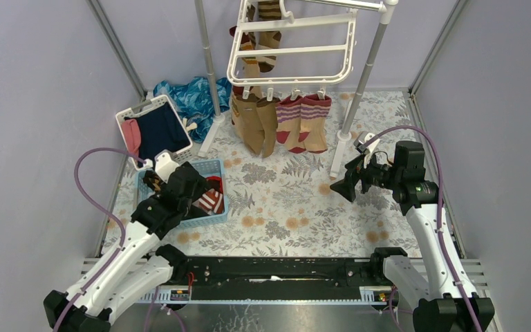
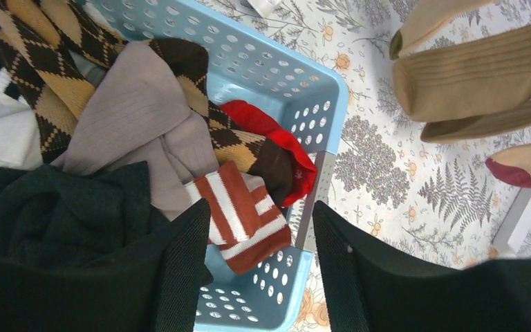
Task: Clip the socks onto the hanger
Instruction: Pick up the sock from the bin.
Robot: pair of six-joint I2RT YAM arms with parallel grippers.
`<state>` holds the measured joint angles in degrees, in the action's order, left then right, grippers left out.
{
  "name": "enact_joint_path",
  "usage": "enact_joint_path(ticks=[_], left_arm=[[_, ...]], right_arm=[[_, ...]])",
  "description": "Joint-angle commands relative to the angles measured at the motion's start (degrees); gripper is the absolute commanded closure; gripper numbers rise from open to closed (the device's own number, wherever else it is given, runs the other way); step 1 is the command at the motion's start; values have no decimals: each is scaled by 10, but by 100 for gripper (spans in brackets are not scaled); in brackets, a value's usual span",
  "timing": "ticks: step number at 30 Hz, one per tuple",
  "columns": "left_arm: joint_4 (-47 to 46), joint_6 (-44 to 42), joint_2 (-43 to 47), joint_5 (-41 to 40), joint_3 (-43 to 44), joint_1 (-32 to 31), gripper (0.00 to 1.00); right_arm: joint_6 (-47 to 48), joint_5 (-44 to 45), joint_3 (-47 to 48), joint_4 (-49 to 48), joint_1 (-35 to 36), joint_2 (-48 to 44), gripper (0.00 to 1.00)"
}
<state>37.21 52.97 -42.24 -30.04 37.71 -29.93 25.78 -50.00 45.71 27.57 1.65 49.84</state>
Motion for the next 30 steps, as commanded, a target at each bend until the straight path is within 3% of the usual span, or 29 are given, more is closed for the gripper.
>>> enact_joint_path(ticks=[1,10,13,16,21,28,30], left_arm=[[21,7,2,-42,11,2,40],[-9,-15,-56,-68,-8,2,41],[-50,-13,-78,-76,-22,2,47],[-47,50,-123,-85,-21,3,57],[-43,122,-188,-71,-22,3,53],[-51,122,-263,-66,-18,3,51],[-50,119,-276,-64,-14,3,54]], right_arm=[[7,13,7,-6,5,-8,0],[7,18,-1,-15,5,-6,0],[7,17,-1,-14,5,-4,0],[6,13,-2,-14,7,-9,0],[8,11,1,-10,12,-12,0],[12,8,3,-5,15,-4,0],[13,7,4,-1,16,1,0]])
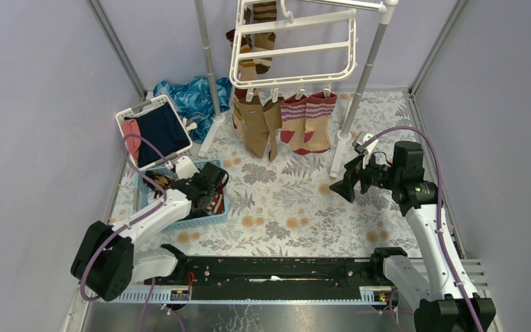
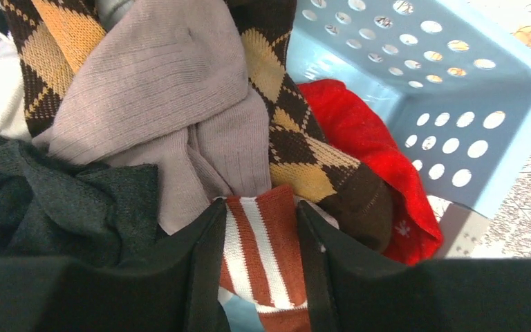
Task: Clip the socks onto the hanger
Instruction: Pick up the sock from the bin.
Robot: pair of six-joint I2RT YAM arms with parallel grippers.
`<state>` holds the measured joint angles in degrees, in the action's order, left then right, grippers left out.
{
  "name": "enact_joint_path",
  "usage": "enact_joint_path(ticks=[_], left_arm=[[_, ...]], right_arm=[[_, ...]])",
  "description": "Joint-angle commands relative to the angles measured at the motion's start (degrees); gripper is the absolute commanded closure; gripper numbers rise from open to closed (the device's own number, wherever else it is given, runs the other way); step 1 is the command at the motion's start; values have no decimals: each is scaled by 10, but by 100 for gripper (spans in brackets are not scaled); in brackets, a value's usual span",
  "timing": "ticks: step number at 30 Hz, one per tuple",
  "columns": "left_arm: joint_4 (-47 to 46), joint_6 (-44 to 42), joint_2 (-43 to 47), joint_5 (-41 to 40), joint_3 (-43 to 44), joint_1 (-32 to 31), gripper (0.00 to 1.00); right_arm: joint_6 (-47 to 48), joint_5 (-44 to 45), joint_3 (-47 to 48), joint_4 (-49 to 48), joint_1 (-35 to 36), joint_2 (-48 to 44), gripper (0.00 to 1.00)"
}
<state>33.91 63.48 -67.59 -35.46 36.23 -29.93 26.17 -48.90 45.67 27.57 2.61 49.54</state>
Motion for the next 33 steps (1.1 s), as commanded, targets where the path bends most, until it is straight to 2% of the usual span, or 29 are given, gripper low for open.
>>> enact_joint_path(ticks=[1,2,3,5,9,13,17,21,23,27,33], left_arm=[[-16,12,-24,-10,2,3,63],[-15,10,-21,-7,6,3,81],[-14,7,-14,-3,8,3,92],[-9,-4,11,9,18,3,99],[3,-43,104,24,44,2,100],[-23,-117,202,43,46,3,100],[-37,-181,266,54,56,2,100],[-106,-287,315,146,46,2,100],[-134,-313,330,173,34,2,100],[-101,-301,309,119,28,2,100],[-38,-201,277,-2,-9,2,100]], right_arm=[[10,-5,5,-1,6,6,0],[10,-7,4,-1,6,7,0],[10,-7,3,-1,6,9,0],[12,-8,4,0,6,14,0],[16,-10,10,11,6,32,0],[25,-23,22,30,6,54,0],[39,-49,30,48,6,70,0],[61,-94,34,71,6,82,0],[69,-109,34,76,6,83,0],[68,-98,29,70,6,81,0],[64,-95,26,64,6,81,0]])
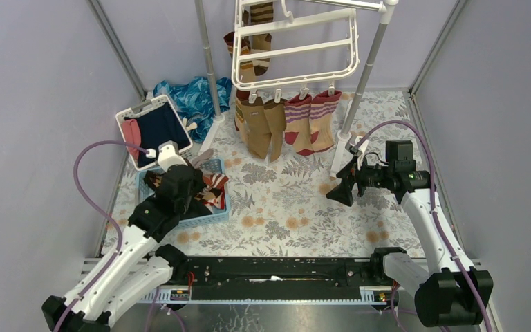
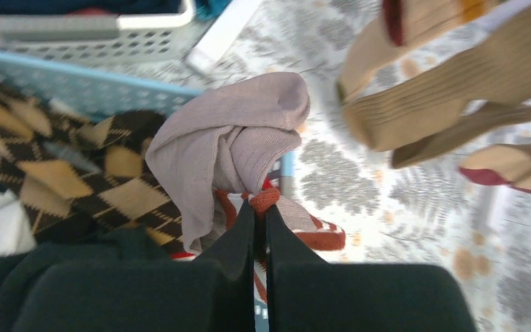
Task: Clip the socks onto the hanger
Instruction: Pick up the sock from the bin.
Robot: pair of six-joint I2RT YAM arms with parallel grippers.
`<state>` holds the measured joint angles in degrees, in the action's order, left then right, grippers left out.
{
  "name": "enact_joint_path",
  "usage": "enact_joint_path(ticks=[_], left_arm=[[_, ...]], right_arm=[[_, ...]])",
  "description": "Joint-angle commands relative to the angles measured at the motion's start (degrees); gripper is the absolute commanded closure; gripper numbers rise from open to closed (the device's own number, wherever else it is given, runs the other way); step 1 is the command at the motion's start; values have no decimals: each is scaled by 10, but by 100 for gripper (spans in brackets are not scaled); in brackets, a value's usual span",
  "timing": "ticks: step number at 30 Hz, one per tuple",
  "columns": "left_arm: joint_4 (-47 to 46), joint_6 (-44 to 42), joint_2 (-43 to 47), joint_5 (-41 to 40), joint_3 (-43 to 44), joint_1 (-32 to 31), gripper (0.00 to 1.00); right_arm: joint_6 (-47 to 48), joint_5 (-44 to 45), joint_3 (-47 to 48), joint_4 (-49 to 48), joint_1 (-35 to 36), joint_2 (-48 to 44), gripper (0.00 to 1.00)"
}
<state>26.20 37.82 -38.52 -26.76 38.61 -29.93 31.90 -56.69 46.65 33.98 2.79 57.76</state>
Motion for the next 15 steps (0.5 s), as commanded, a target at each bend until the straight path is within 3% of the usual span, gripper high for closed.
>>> enact_joint_path(ticks=[1,2,5,9,11,15], left_arm=[[46,73,-17,-105,-43,2,100],[52,94,-20,-121,-59,2,100],[70,149,-35,-151,-77,2,88],[134,223,-62,-189,-45,2,46],[167,234,-76,-192,-9,2,40],[122,130,-75,-109,36,2,39]], right_arm=[[6,-17,17,0,4,-1,0],[6,-17,17,0,4,-1,0],[6,-17,17,0,5,0,0],[5,-18,18,3,5,1,0],[5,-17,19,2,6,3,0],[6,-15,19,4,7,2,0]])
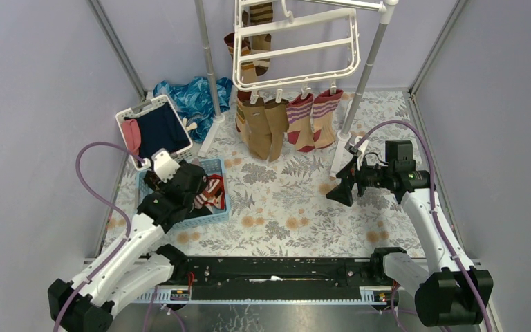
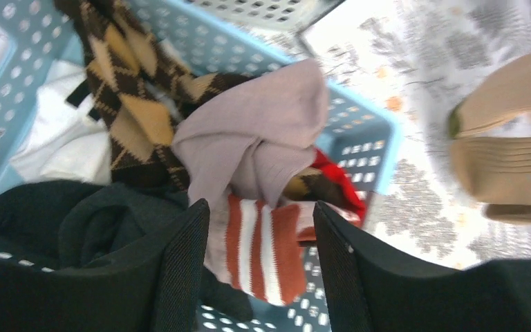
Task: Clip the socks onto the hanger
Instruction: Pick up the sock from the bin.
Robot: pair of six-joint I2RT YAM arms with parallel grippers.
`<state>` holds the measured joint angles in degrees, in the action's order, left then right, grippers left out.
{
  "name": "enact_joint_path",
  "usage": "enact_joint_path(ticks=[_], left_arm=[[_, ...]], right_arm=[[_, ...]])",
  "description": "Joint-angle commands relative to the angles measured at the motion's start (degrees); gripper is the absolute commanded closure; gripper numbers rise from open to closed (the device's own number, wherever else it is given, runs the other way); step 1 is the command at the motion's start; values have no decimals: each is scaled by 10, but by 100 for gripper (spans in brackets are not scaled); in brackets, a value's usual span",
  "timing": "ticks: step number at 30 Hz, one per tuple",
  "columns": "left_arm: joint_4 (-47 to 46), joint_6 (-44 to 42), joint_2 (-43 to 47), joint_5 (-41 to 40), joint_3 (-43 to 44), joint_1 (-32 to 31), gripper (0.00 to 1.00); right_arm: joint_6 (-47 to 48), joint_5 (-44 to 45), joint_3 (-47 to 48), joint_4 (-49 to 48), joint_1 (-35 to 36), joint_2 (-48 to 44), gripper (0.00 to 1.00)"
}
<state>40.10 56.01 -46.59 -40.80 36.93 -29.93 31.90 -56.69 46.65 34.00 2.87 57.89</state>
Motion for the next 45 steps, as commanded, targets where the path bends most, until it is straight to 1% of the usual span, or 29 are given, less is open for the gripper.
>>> enact_joint_path(ticks=[1,4,5,6,9,13,14,16,18,20,23,27,30,37,38,42,45], left_arm=[[-46,-98,13,72,53,2,39],[-148,-245,51,232,37,2,36],[-171,-287,61,265,33,2,35],[-185,-308,69,289,32,3,35],[-184,-347,45,311,58,2,34],[-106,-412,-74,335,128,2,37],[-83,-434,-105,336,147,2,39],[-14,-499,-167,345,189,3,50],[45,-549,-222,340,224,2,51],[78,-597,-248,328,240,2,50],[86,-647,-259,310,231,1,49],[64,-685,-280,291,204,1,48],[54,-689,-308,264,202,1,47],[29,-704,-335,249,205,2,48],[29,-704,-337,247,203,1,51],[34,-695,-333,235,198,1,74],[33,-684,-317,222,197,1,87]], right_arm=[[7,-15,19,3,6,0,0],[7,-12,20,3,6,-2,0],[7,-12,19,3,6,-3,0],[7,-11,19,3,6,-3,0],[8,-11,19,2,7,-3,0],[7,-12,18,2,7,-5,0],[7,-12,18,1,7,-6,0],[7,-12,18,1,7,-8,0],[7,-11,18,1,8,-9,0],[6,-12,19,1,8,-10,0],[7,-11,20,2,11,-10,0],[7,-9,19,2,13,-10,0],[8,-8,18,0,13,-12,0],[6,-7,18,-1,13,-13,0],[6,-7,17,-1,13,-14,0],[6,-7,17,-1,14,-15,0],[7,-7,18,-1,14,-16,0]])
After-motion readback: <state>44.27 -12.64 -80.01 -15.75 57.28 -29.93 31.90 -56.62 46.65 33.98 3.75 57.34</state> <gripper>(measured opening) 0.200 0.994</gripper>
